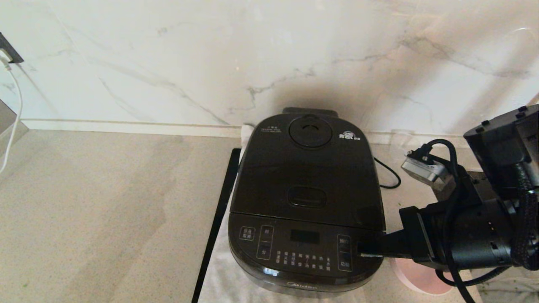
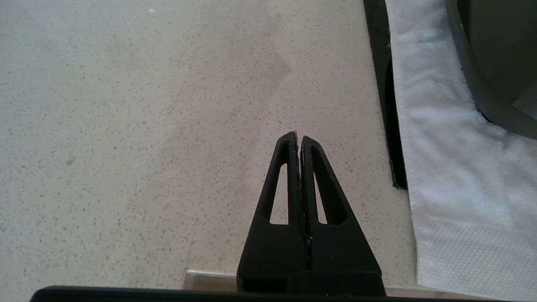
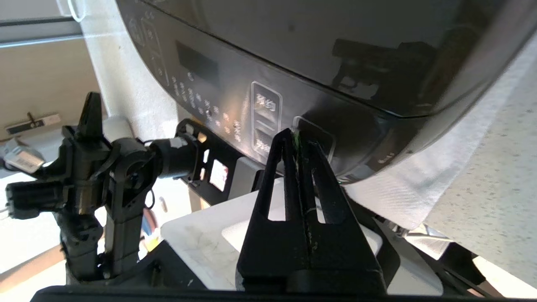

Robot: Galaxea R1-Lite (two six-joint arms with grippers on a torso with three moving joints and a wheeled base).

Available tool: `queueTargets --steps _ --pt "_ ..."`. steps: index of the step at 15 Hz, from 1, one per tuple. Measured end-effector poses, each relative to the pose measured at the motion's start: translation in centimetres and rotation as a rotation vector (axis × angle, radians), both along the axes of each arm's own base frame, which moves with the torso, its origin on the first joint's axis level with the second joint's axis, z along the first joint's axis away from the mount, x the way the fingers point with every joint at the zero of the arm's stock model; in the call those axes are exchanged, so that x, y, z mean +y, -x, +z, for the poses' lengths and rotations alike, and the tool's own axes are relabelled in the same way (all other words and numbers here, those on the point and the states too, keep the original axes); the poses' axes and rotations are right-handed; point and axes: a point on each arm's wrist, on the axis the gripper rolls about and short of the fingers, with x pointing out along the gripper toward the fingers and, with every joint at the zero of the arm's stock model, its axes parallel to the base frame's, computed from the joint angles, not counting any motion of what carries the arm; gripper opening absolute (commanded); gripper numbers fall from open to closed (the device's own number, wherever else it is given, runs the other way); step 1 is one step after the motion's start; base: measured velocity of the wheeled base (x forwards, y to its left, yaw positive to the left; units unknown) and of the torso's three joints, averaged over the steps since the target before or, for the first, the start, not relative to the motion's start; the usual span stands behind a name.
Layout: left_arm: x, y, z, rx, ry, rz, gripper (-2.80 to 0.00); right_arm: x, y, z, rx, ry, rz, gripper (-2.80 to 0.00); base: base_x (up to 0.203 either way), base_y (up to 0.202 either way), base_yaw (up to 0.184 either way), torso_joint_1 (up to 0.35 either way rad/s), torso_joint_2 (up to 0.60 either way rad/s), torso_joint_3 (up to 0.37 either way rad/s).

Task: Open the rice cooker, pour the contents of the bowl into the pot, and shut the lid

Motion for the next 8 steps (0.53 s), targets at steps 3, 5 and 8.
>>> queueTargets --steps 3,5,8 --pt "0.00 0.00 0.00 0.000 0.000 -0.001 -2.80 0.13 -0.25 -0.31 0.011 0.005 0.001 -2.80 0.000 0.000 0.000 0.000 0.00 0.000" --pt "0.00 0.00 0.00 0.000 0.000 0.000 -2.80 0.14 -0.34 -0.47 0.017 0.008 -0.001 -2.80 0.000 0.000 0.000 0.000 0.00 0.000" --pt "0.00 0.00 0.00 0.000 -0.001 0.000 -2.80 0.29 -0.57 -0.75 0.025 0.014 -0.003 -2.80 0.000 0.000 0.000 0.000 0.00 0.000"
